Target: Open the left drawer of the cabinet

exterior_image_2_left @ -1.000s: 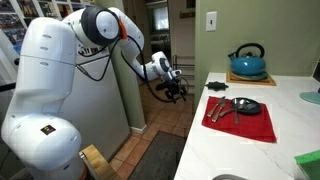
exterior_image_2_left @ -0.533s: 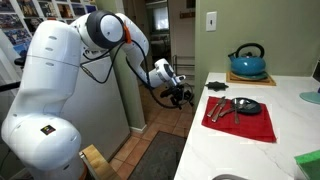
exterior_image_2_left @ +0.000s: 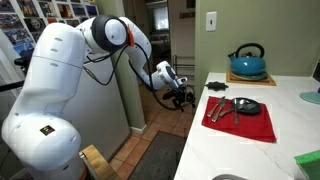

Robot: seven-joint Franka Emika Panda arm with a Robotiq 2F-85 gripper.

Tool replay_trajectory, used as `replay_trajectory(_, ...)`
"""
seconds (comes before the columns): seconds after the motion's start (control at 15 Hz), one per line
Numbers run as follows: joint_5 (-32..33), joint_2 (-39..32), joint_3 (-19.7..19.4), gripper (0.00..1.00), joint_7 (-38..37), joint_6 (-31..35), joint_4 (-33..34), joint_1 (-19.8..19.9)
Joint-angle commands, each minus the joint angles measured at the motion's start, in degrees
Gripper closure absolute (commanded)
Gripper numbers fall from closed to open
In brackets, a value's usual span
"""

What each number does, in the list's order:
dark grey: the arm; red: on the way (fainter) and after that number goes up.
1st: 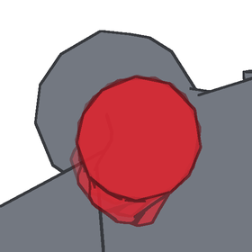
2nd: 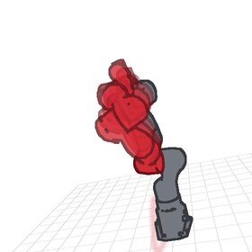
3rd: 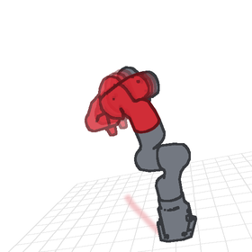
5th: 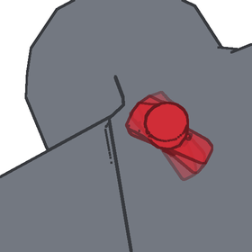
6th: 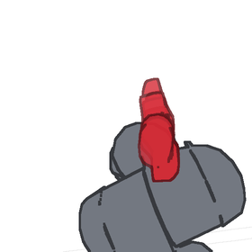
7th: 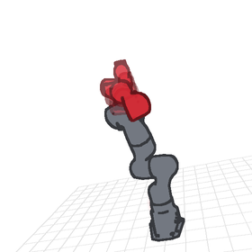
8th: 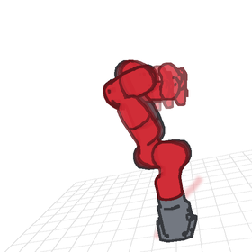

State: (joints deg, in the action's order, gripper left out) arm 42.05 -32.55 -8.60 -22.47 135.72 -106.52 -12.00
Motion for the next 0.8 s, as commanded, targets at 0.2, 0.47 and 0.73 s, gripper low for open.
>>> replay_trajectory(0.2, 3.98, -7.66, -0.59, 0.00, -0.30, 2.90, 5.19, 1.42)
replay_trajectory(0.47, 6.07, -10.93, -2.02, 0.00, -1.14, 3.26, 8.33, 1.06)
replay_trajectory(0.73, 6.47, -13.38, -1.91, 0.31, -0.14, 5.22, 10.67, 1.90)
